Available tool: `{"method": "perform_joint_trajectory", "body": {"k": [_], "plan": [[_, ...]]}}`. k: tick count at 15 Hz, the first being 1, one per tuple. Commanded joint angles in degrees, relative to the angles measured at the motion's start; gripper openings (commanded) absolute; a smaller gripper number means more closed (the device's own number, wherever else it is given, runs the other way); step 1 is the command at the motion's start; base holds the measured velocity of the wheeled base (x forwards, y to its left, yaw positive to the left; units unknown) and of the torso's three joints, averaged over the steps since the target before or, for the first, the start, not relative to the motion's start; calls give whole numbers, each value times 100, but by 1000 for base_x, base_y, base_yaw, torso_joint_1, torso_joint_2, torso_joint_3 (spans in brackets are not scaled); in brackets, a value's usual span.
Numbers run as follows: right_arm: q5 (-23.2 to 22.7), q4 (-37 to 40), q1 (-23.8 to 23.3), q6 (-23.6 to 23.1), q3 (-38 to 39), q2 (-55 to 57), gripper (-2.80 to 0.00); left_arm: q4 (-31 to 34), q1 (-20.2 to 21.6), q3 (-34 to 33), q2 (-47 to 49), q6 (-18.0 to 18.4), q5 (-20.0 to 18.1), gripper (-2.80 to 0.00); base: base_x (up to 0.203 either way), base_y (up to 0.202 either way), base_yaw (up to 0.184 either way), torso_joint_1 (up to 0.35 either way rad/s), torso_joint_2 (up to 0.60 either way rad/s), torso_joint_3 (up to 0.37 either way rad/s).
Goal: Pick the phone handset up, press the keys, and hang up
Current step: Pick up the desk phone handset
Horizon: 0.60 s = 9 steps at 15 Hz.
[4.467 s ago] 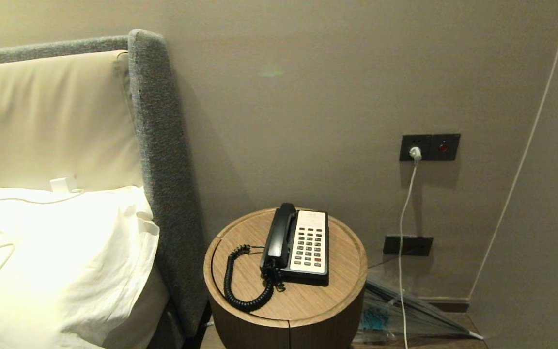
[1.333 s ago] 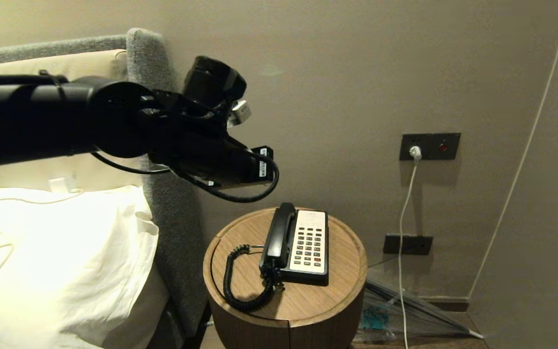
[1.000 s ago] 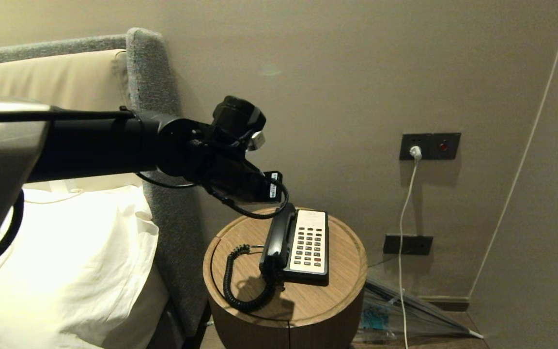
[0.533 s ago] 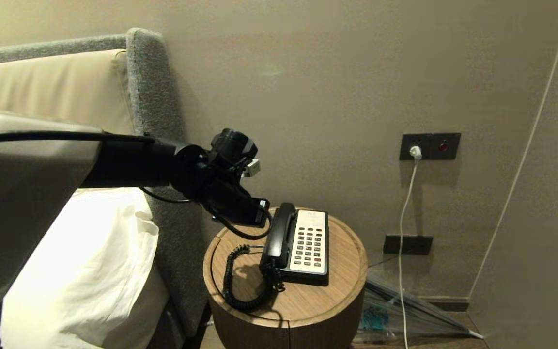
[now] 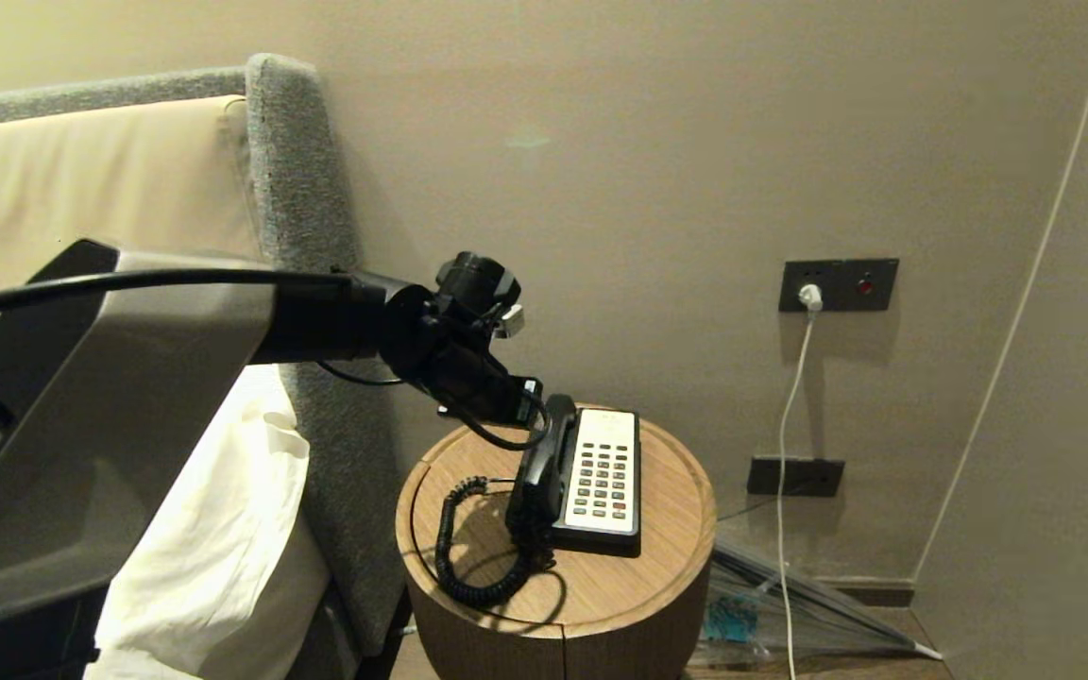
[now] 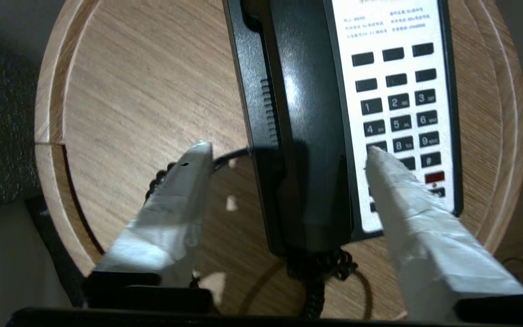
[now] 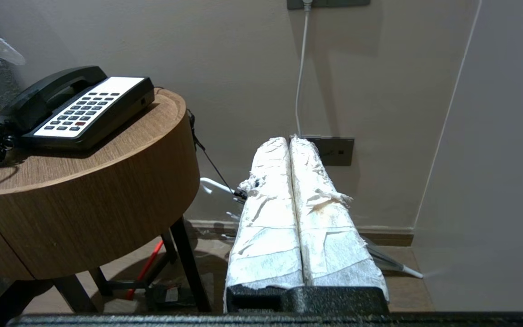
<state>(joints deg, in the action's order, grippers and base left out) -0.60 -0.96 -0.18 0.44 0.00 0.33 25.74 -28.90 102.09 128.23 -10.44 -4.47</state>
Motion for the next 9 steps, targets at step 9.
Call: {"method": "perform_joint_trajectory", "body": {"k": [9], "plan": [[-2,0,1,0,35,2,-280,-60,-19,575,939,-30,-66,0,0,0,0,0,0,0]]}}
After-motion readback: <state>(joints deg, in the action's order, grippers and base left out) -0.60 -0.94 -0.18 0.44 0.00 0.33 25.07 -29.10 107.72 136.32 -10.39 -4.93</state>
